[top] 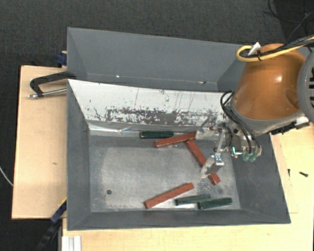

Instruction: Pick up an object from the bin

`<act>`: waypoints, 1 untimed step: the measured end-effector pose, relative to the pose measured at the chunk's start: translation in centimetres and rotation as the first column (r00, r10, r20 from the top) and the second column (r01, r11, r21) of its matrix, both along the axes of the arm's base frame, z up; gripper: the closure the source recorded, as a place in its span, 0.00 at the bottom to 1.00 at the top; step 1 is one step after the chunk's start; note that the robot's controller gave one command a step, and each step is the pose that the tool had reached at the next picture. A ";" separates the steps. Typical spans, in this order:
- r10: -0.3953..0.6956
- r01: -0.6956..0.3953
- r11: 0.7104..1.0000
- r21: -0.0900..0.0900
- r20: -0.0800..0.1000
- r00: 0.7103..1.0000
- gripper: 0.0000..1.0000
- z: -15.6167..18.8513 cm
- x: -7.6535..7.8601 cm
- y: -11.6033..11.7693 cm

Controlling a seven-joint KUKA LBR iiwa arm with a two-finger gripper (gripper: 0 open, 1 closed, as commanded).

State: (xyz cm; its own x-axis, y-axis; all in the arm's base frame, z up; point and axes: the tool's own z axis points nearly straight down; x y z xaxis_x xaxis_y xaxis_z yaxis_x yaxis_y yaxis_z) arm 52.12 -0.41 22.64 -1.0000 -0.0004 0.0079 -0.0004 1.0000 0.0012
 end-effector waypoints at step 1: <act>0.000 0.000 1.000 0.000 0.007 1.000 0.00 0.4 0.1 0.0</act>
Offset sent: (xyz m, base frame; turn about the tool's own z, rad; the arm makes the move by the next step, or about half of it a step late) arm -0.0269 0.0457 -0.1564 -0.2462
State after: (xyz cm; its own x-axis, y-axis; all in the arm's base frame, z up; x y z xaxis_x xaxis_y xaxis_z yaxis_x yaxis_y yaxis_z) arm 52.21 -0.42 23.01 -1.0000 -0.0003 0.0007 -0.0003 1.0000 0.0012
